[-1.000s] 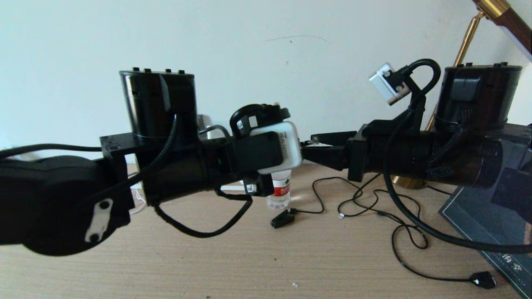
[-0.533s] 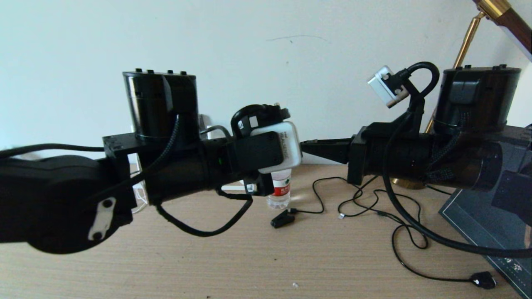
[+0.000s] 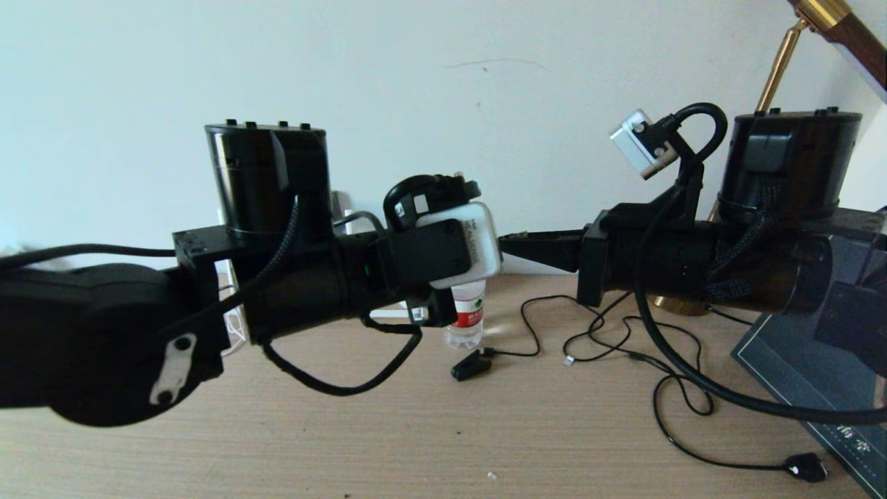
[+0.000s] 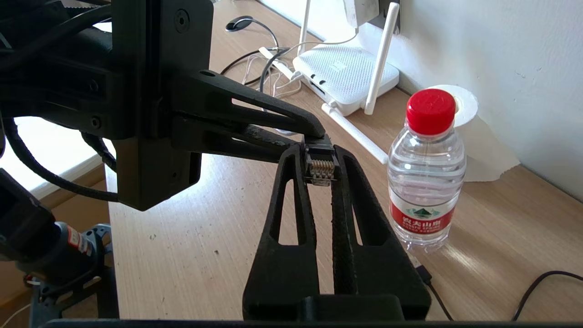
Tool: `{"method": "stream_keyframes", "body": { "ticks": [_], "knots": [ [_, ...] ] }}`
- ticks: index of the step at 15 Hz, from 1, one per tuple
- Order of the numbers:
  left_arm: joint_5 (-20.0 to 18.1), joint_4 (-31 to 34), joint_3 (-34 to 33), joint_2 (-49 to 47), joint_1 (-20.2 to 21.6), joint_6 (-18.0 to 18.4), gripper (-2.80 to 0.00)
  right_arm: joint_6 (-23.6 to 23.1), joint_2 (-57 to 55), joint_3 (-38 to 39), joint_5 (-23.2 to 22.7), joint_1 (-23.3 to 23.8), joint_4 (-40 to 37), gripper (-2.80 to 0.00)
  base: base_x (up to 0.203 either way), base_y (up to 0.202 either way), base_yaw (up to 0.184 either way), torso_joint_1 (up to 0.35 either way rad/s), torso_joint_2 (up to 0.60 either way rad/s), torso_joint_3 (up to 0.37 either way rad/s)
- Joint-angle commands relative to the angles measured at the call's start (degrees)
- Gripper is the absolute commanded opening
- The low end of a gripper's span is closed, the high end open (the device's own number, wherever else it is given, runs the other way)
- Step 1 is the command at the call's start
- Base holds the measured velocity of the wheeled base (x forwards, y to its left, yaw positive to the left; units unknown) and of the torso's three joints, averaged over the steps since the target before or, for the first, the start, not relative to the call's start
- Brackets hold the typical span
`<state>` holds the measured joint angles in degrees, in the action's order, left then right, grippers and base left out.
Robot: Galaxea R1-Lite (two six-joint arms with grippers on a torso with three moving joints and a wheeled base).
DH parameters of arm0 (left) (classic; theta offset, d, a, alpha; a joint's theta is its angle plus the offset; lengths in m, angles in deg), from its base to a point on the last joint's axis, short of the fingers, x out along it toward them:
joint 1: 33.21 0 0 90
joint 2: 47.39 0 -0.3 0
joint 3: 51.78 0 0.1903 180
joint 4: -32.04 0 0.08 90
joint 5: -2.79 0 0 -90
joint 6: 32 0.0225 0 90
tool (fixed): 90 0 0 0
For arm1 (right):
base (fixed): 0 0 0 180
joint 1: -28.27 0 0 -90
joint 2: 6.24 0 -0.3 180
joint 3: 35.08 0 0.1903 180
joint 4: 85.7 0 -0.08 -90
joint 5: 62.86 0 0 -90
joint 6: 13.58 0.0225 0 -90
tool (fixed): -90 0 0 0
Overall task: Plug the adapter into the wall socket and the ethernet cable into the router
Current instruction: Hand it to the other hand
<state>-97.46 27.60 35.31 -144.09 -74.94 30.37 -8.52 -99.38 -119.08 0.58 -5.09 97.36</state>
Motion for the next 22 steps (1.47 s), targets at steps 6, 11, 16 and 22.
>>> {"method": "stream_keyframes", "body": {
  "ticks": [6, 11, 16, 22],
  "knots": [
    [-0.12, -1.20, -0.61, -1.04, -0.02, 0.30, -2.80, 0.04, -0.28, 0.20, -0.16, -0.04, 0.20, -2.80, 0.000, 0.000, 0.000, 0.000, 0.00, 0.000],
    [-0.12, -1.50, -0.89, -1.04, -0.15, 0.47, -2.80, 0.04, -0.45, 0.26, -0.16, -0.04, 0.20, -2.80, 0.000, 0.000, 0.000, 0.000, 0.00, 0.000],
    [-0.03, -3.13, -2.02, -0.77, -0.55, -0.26, 0.00, 0.13, -0.45, 0.34, -0.16, -0.04, 0.20, -2.80, 0.000, 0.000, 0.000, 0.000, 0.00, 0.000],
    [0.17, -2.83, -7.46, 5.53, 0.93, -0.28, 0.00, 6.47, 1.17, 2.10, 1.10, -0.04, -0.12, -2.80, 0.000, 0.000, 0.000, 0.000, 0.00, 0.000]
  ]
}}
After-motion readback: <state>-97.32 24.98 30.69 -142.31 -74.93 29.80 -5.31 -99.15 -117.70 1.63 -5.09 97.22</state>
